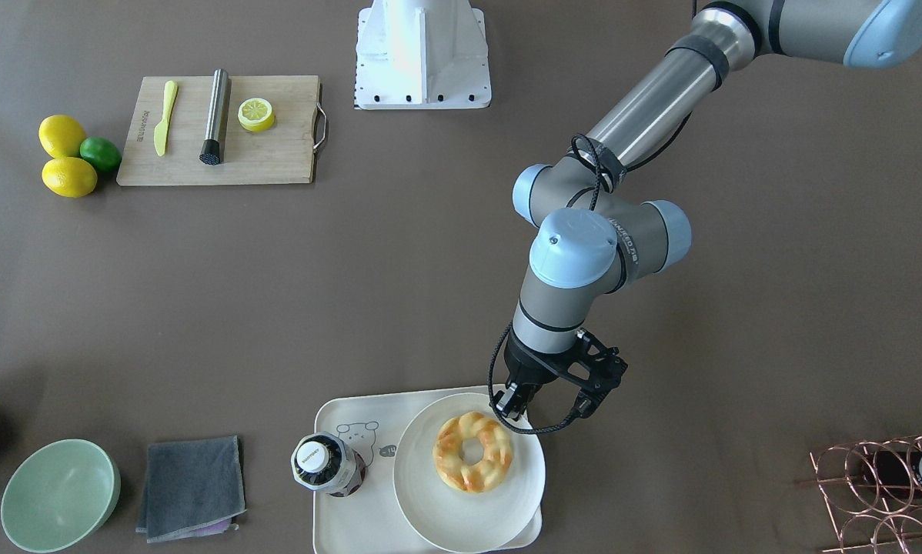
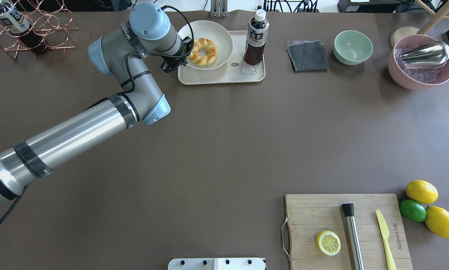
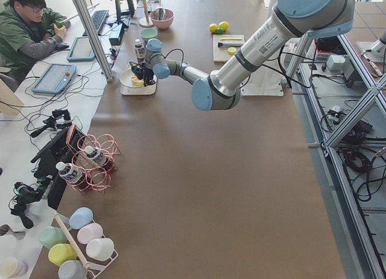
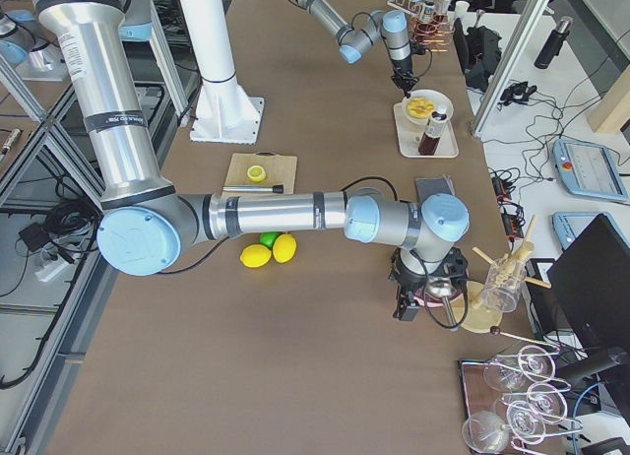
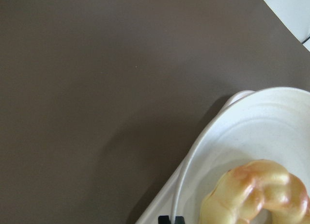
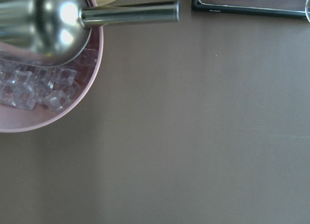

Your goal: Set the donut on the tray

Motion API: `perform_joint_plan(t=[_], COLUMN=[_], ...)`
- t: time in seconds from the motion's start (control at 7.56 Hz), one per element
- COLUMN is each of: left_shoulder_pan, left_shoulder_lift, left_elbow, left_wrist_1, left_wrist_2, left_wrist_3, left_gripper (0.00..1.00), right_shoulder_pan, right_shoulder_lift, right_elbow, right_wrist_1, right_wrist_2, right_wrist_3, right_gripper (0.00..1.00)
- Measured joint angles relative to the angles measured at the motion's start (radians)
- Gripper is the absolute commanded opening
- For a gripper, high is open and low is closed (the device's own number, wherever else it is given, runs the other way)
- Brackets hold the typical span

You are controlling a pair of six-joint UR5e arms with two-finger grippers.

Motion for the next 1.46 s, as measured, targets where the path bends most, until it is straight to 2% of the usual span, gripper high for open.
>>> perform_joint_plan(t=[0.13, 0.26, 0.53, 0.79, 1.06, 1.46], left_shoulder_pan=[0.001, 0.002, 0.01, 0.006, -0.049, -0.168], left_shoulder_lift=[-0.02, -0.035, -0.039, 0.04, 0.229, 0.586], left_elbow=[0.025, 0.043, 0.038, -0.078, -0.271, -0.537], left_wrist_1=[-0.001, -0.001, -0.004, -0.006, 0.007, 0.042], left_wrist_2=[0.01, 0.017, 0.019, -0.013, -0.165, -0.299], left_wrist_3=[-0.007, -0.007, 0.089, 0.2, 0.341, 0.693], left_gripper=[0.66, 0.99, 0.99, 0.99, 0.99, 0.99], right_shoulder_pan=[0.025, 0.038, 0.048, 0.05, 0.05, 0.051], right_shoulder_lift=[-0.008, -0.017, -0.024, -0.029, -0.034, -0.041], right_elbow=[-0.014, -0.019, -0.022, -0.023, -0.023, -0.022], right_wrist_1=[0.001, 0.001, 0.001, 0.003, 0.005, 0.008], right_wrist_2=[-0.007, -0.011, -0.013, -0.013, -0.013, -0.012], right_wrist_3=[-0.022, -0.041, -0.054, -0.057, -0.057, -0.057], right_gripper=[1.0, 1.0, 1.0, 1.0, 1.0, 1.0])
